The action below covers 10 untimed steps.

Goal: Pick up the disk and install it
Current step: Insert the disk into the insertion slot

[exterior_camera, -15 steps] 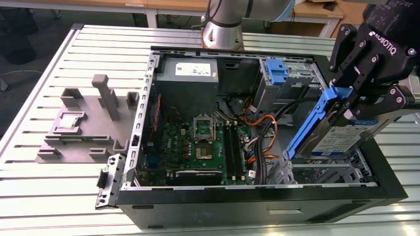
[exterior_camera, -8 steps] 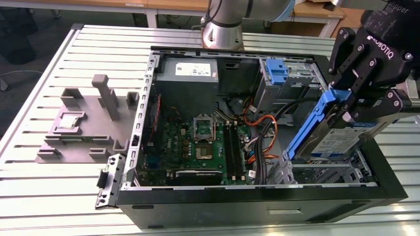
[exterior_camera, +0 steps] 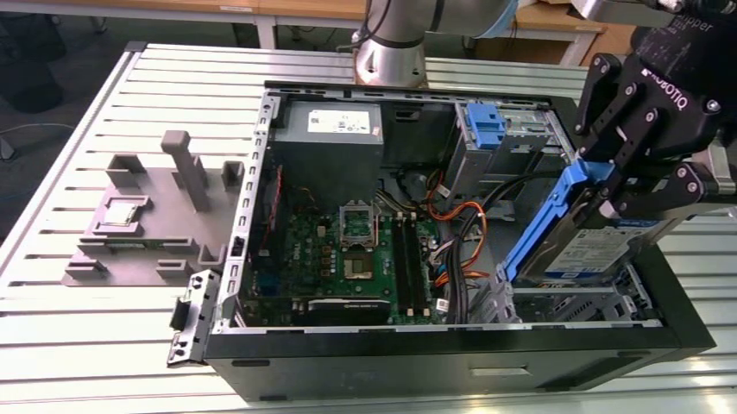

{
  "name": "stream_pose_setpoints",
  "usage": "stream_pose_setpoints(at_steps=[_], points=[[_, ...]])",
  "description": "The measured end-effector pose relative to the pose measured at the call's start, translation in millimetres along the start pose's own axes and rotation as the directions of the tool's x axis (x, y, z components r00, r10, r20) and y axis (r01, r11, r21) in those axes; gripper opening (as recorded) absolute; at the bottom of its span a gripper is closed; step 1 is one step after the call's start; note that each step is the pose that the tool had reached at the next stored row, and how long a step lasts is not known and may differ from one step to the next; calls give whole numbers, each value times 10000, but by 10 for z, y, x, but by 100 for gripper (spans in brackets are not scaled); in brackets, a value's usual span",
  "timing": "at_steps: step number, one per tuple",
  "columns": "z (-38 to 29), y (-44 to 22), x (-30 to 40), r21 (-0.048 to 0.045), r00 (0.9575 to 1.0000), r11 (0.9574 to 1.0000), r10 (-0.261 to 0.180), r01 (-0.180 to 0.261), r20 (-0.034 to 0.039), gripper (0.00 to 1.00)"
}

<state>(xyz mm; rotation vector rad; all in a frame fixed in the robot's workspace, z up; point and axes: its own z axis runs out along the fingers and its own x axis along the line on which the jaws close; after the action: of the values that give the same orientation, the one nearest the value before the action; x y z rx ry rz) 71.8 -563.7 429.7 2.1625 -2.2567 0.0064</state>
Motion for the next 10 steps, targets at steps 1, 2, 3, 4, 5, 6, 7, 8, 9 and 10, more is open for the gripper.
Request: stream_pose_setpoints(at_steps=[1, 2, 3, 4, 5, 6, 7, 8, 9, 10], points=[[5, -1, 1, 0, 10000, 10000, 0, 0, -1, 37], [8, -1, 2, 0, 10000, 10000, 0, 0, -3, 37], [11, -2, 3, 0, 10000, 10000, 0, 0, -4, 37], [15, -2, 4, 0, 10000, 10000, 0, 0, -2, 37], [20, -2, 5, 0, 10000, 10000, 0, 0, -1, 37], [22, -3, 7, 0, 10000, 10000, 0, 0, -2, 37], [25, -3, 9, 0, 10000, 10000, 0, 0, -3, 37], [29, -3, 10, 0, 10000, 10000, 0, 0, -1, 37], [35, -3, 12, 0, 10000, 10000, 0, 0, 0, 37], [39, -3, 14, 0, 10000, 10000, 0, 0, -1, 37]])
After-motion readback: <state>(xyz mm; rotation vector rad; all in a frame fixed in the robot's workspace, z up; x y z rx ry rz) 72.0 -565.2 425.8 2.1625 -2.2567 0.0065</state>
